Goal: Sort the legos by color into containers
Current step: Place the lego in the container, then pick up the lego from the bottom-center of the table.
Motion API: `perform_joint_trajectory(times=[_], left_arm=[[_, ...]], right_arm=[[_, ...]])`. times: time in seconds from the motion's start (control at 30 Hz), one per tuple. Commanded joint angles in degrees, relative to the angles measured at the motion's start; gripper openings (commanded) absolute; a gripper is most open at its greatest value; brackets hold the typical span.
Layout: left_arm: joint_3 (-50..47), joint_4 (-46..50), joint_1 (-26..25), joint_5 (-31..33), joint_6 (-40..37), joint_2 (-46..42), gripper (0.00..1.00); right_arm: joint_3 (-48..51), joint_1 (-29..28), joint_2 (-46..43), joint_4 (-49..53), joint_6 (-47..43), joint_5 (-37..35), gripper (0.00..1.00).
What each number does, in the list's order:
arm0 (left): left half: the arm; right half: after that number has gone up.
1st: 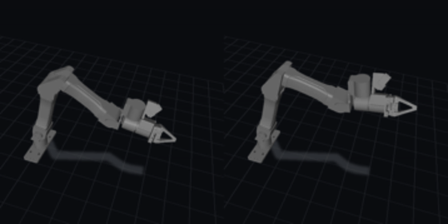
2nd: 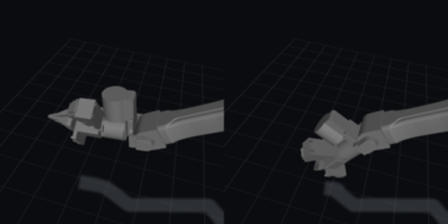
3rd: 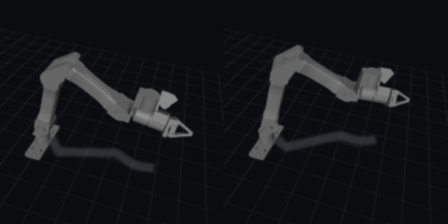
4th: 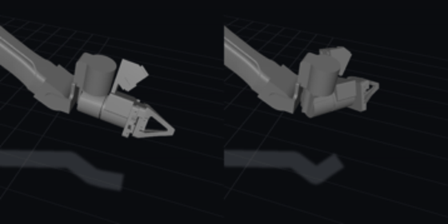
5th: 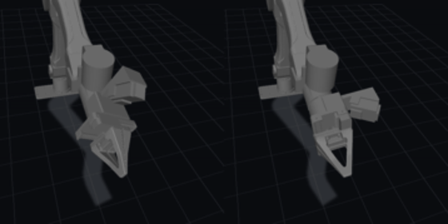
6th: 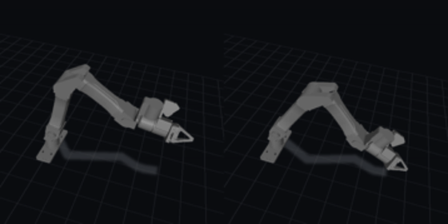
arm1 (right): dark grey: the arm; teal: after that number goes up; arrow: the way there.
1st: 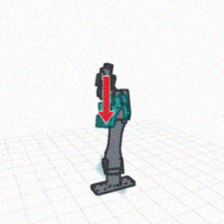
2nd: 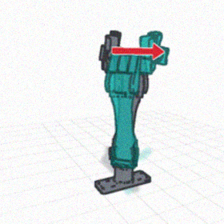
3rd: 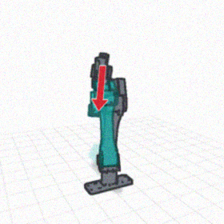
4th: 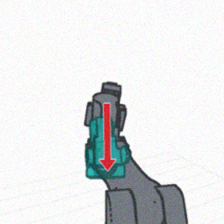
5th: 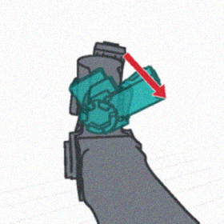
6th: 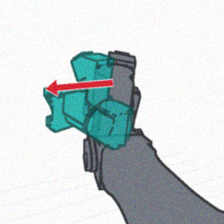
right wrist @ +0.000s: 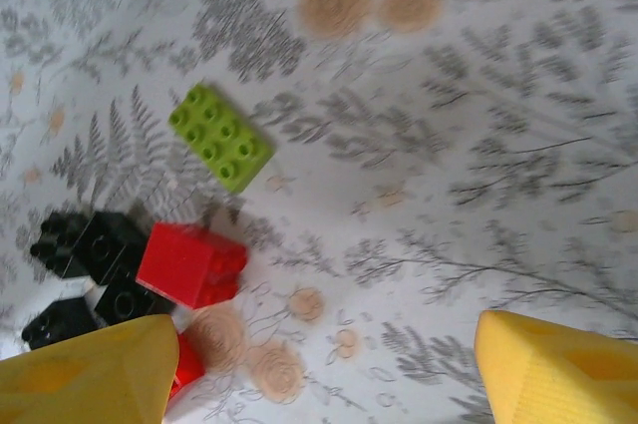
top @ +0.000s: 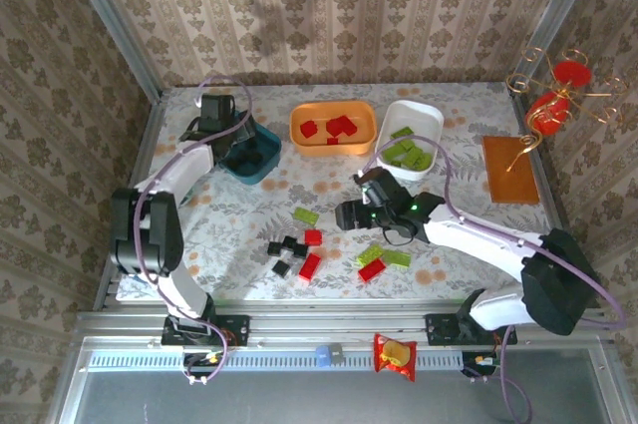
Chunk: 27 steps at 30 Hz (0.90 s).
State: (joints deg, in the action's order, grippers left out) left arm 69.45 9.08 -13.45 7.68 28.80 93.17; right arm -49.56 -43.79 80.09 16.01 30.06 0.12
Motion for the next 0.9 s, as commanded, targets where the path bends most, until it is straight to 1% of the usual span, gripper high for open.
perform_joint_trajectory(times=[0.0, 0.07, 0.17, 0.2, 0.3, 0.37, 0.5, 0.6, 0.7, 0.87], left_arm=[[-4.62, -2.53, -4.46, -1.80, 1.25, -8.49, 0.95], [-9.44, -3.66, -7.41, -1.33, 1.74, -12.62, 1.00], [-16.62, -4.90, -12.33, 0.75, 1.80, -18.97, 1.00], [-18.95, -4.95, -15.16, 1.99, 1.79, -21.07, 1.00], [-26.03, -5.13, -19.24, 5.88, 2.72, -27.45, 1.00], [-29.96, -5.42, -20.82, 7.11, 3.17, -31.54, 1.00], [-34.96, -4.29, -23.03, 8.35, 3.07, -38.55, 1.00], [-36.77, -2.85, -23.79, 8.60, 3.03, -41.95, 1.00], [-37.62, -1.43, -24.08, 8.99, 2.93, -43.40, 1.00], [-37.82, -0.86, -24.34, 8.88, 2.58, -42.85, 1.00]], right_arm=[[-2.77, -2.55, 4.91, -1.74, -0.47, 2.91, 0.80], [-4.32, -3.93, 7.87, -2.22, -0.87, 3.88, 0.79], [-6.98, -6.11, 12.44, -2.22, -0.99, 3.92, 0.80], [-7.87, -6.88, 13.84, -2.04, -0.84, 3.27, 0.80], [-10.07, -8.36, 17.07, -1.50, 1.44, -0.24, 0.84], [-11.13, -8.74, 18.97, -1.76, 2.75, -0.69, 0.86], [-13.39, -9.56, 21.77, -1.07, 3.15, -1.88, 0.86], [-14.66, -9.65, 23.71, -0.27, 3.81, -2.74, 0.85], [-15.73, -9.65, 25.43, 1.07, 4.47, -4.39, 0.82], [-16.84, -9.69, 27.29, 2.24, 4.30, -5.08, 0.77]])
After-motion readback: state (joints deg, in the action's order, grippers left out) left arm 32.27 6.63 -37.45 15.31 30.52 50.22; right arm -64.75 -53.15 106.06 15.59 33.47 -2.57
